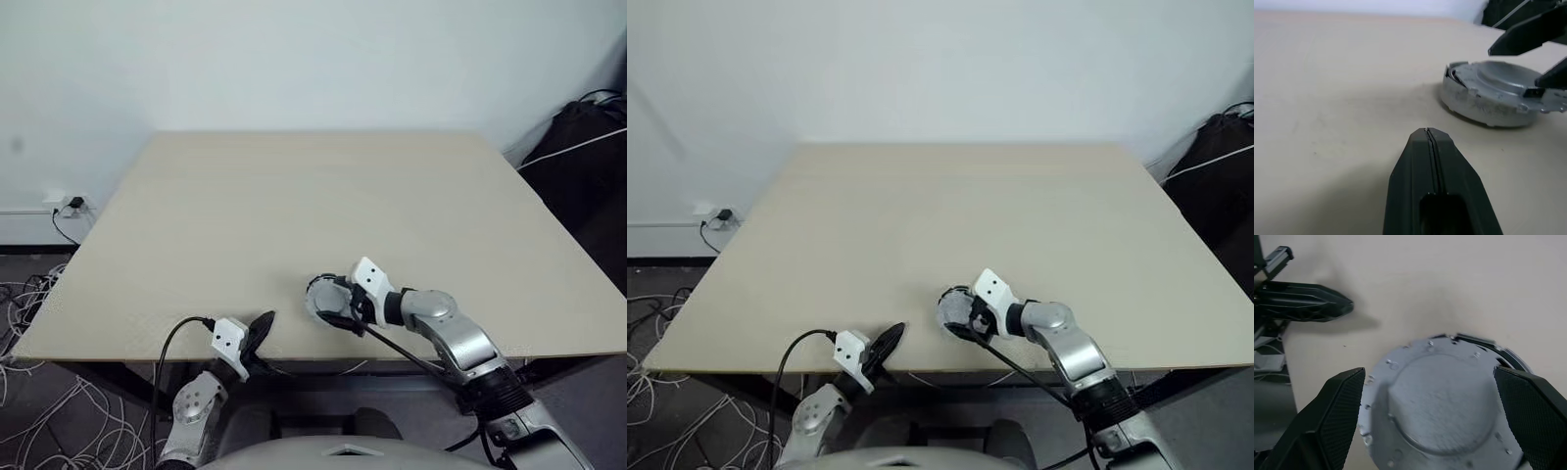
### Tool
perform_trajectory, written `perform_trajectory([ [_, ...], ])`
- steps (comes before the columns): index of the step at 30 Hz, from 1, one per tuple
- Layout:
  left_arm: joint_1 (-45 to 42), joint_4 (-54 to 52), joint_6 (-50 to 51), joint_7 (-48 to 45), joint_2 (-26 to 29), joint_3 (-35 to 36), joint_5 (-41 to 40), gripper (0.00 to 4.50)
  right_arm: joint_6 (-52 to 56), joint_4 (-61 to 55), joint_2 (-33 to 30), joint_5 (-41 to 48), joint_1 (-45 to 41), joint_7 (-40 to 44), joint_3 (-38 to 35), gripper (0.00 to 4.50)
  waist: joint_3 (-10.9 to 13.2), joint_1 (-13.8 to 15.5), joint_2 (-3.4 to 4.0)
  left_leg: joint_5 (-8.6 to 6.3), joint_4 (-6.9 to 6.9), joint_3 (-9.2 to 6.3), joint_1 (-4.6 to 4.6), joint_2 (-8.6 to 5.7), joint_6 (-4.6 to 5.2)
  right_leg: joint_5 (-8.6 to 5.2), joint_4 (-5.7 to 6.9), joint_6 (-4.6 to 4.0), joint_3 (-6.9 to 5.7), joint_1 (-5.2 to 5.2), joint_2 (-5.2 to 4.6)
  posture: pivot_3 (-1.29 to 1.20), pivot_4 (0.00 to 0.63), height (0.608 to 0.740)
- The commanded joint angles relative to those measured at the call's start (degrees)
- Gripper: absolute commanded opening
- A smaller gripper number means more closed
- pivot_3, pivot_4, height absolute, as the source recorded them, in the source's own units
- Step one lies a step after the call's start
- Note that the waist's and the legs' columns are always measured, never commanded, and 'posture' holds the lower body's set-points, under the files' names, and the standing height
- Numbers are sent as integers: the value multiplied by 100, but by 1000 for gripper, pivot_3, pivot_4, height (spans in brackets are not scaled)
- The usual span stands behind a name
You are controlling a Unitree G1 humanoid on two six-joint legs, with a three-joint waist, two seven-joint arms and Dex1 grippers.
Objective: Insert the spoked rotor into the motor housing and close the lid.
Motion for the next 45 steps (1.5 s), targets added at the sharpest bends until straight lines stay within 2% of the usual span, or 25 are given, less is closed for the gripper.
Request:
perform_trajectory([
  [1,-301,1180,-355,1,-120,123,141,0,-150,40,32,-40,-153,66,-9,4470,-16,45,18,0,0,0,1,1,0,4,0,-2,-6,1,-4,0,0,740],
  [7,-594,2055,-910,-254,-153,349,98,0,-180,153,61,-75,-185,95,-40,4470,-41,45,59,-1,-10,7,29,35,-1,5,-9,-4,-88,8,-30,0,0,740],
  [12,-579,2004,-1155,-830,-143,436,-79,0,-181,63,-54,8,-82,298,-37,4470,-45,-67,90,-2,-24,-14,52,51,-2,5,-49,-3,-258,12,-110,0,0,740],
  [14,-368,1526,-1190,-1263,-142,396,-365,0,-178,20,-130,-5,-42,408,9,4470,-51,-103,113,-2,-36,-34,40,87,-2,10,-131,5,-331,29,-102,0,0,740],
  [16,352,-399,-672,-1533,-2,97,-1012,0,-163,-30,-189,-15,-10,492,28,4470,-44,-187,108,-2,-30,-19,35,108,-2,12,-148,8,-353,23,-110,0,0,740],
  [18,806,-2012,-45,-1381,185,-119,-1264,0,-155,-61,-181,20,-3,503,-7,4470,12,-234,53,-2,-22,7,47,125,-2,14,-143,10,-350,16,-124,0,0,740],
  [20,990,-2877,438,-1174,336,-178,-1298,0,-151,-78,-149,54,-3,487,-26,4470,57,-219,7,-2,-20,10,33,128,-3,14,-137,10,-344,-10,-128,0,0,740],
  [23,1088,-3677,1003,-881,458,-183,-1327,0,-159,-91,-112,43,-7,510,2,4470,58,-182,41,-2,-23,16,5,130,-3,15,-137,9,-340,-38,-119,0,0,740],
  [26,1064,-4011,1320,-632,484,-179,-1180,0,-164,-99,-85,42,-1,514,13,4470,62,-182,50,-1,-20,41,19,128,-4,15,-131,8,-336,-38,-125,0,0,740],
  [30,862,-3767,1497,-287,357,-170,-868,0,-190,-89,-75,44,9,509,7,4470,72,-174,32,3,-4,56,50,128,-12,22,-116,0,-329,-26,-127,0,0,740],
  [36,716,-4228,2124,564,202,-86,-452,0,-332,-48,18,4,8,298,-90,4470,87,-163,-54,-33,-2,64,60,111,-47,113,-115,-39,-282,-32,-119,0,0,740],
  [45,956,-5100,3257,1363,109,-115,-474,0,-169,-399,58,332,85,387,-267,4470,88,-155,-55,-78,-11,39,60,135,-102,103,-109,-100,-276,-52,-29,0,0,740],
])
